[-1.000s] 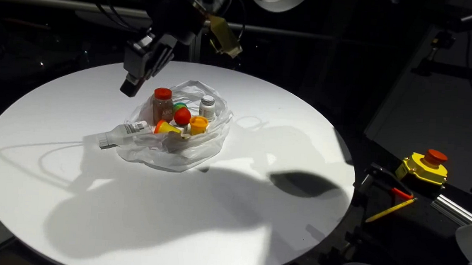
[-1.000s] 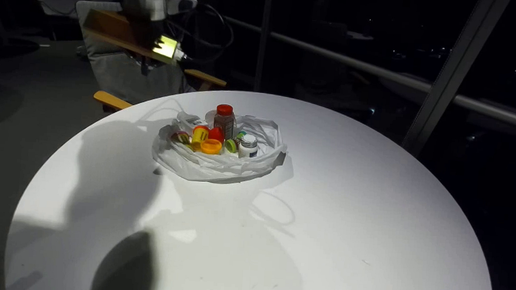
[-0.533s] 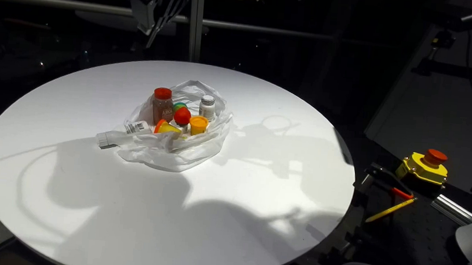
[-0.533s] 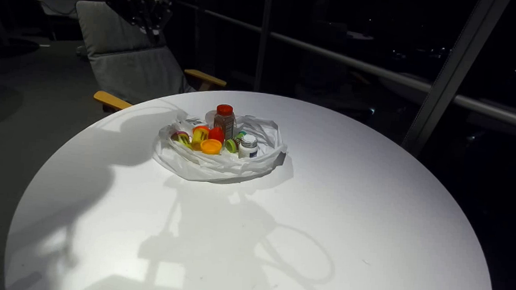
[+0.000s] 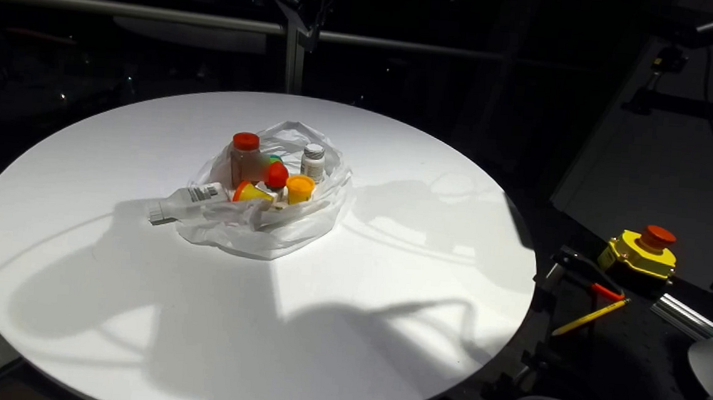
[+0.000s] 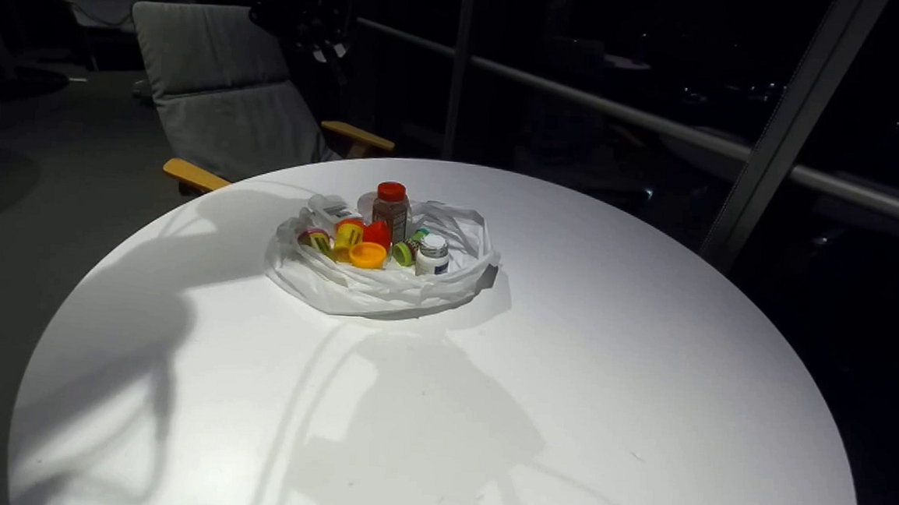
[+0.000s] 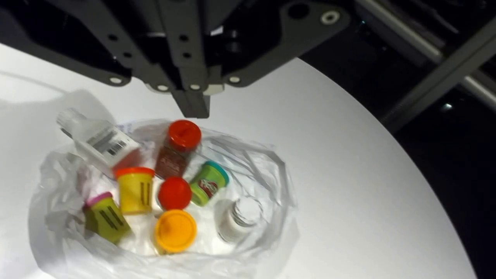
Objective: Pick up the bottles and small containers from the table and put them in the plastic bag.
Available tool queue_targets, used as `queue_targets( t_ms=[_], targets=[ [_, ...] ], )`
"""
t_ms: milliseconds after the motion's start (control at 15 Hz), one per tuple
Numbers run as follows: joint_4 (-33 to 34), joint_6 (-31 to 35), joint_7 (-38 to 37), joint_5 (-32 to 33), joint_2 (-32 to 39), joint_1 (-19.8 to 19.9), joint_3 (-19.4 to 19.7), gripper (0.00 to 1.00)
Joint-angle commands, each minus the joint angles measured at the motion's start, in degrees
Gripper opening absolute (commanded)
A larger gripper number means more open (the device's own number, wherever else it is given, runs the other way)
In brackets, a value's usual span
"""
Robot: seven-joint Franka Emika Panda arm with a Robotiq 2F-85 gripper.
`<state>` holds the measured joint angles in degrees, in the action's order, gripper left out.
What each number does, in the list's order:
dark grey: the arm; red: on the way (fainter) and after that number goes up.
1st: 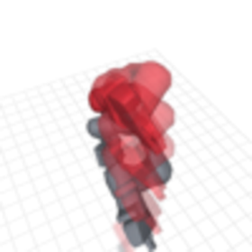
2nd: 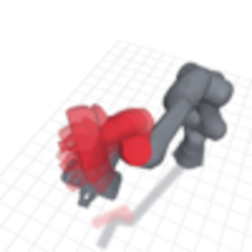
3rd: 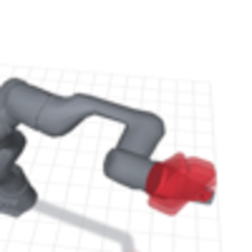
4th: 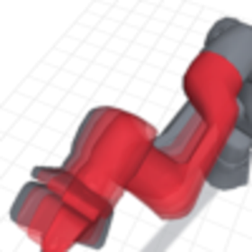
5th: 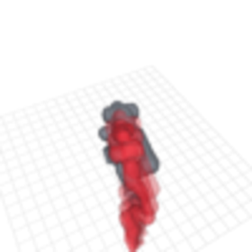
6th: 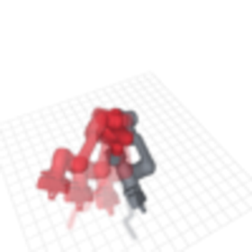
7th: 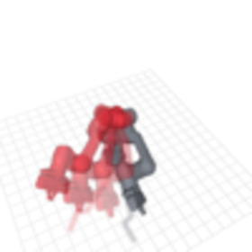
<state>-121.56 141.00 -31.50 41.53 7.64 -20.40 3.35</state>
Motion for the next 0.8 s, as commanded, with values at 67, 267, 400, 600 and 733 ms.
queue_targets(
  t_ms=[67, 267, 400, 600, 733],
  targets=[
    [0.3, -5.7, -2.5, 1.6, 0.2, 3.6, -5.0, 0.10],
    [0.2, -5.5, -2.4, 1.5, 0.5, 4.5, -5.8, 0.28],
    [0.2, -5.5, -2.4, 1.5, 0.4, 4.7, -5.7, 0.28],
    [0.2, -5.4, -2.4, 1.5, 0.4, 4.8, -5.8, 0.28],
    [0.2, -5.4, -2.4, 1.5, 0.4, 4.8, -5.8, 0.28]
  ],
)
